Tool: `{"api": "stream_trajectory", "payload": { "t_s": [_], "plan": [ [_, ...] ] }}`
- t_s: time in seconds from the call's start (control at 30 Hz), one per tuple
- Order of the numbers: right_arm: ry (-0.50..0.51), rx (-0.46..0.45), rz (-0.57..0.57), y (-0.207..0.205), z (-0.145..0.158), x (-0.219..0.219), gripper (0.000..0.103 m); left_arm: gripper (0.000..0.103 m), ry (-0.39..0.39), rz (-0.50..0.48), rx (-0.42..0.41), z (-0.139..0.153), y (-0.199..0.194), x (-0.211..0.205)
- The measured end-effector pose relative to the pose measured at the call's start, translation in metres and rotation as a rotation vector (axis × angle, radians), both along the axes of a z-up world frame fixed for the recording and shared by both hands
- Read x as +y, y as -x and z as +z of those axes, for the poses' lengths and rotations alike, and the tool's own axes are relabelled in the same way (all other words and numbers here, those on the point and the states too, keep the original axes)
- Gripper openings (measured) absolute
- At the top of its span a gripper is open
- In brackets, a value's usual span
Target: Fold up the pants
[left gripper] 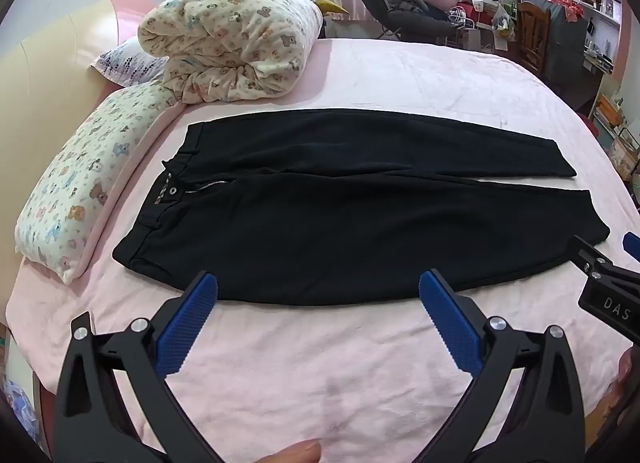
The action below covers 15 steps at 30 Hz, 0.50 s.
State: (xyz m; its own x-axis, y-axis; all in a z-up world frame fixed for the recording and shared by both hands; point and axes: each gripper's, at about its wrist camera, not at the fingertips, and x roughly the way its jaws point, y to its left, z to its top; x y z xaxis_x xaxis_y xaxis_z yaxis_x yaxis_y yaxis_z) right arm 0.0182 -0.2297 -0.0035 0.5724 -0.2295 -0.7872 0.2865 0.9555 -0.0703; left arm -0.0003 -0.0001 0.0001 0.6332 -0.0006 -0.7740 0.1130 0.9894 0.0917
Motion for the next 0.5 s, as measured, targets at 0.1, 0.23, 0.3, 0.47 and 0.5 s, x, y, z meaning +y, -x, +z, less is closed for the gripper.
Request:
{"api": "stream_trajectory", "payload": {
  "t_s": [0.1,0.23,0.3,0.47,0.5],
  "plan": [
    [-0.003,-0.003,0.000,0.0002,-0.0002,0.0001,0.102,0.101,0.000,0.000,0.005,-0.0002,-0.0002,0.0001],
    [-0.005,0.000,0.000,-0.0001,-0.0005,0.0003,0.102,0.101,-0.004,0.001,0.006,-0.0003,-0.0003,0.0000],
    [-0.004,0.000,0.002,-0.0001,-0.0003,0.0005,0.102,0.101,-0.003,0.001,0.007,-0.0003,-0.0005,-0.0001],
    [-0.005,0.000,0.001,0.0002,-0.0006,0.0006,0.102,0.101,-0.005,0.001,0.006,-0.0004,-0.0004,-0.0002],
    [-0.004,0.000,0.001,0.0002,-0.0006,0.0006,0.102,0.101,-0.006,0.000,0.006,-0.0004,-0.0005,-0.0003]
  ]
}}
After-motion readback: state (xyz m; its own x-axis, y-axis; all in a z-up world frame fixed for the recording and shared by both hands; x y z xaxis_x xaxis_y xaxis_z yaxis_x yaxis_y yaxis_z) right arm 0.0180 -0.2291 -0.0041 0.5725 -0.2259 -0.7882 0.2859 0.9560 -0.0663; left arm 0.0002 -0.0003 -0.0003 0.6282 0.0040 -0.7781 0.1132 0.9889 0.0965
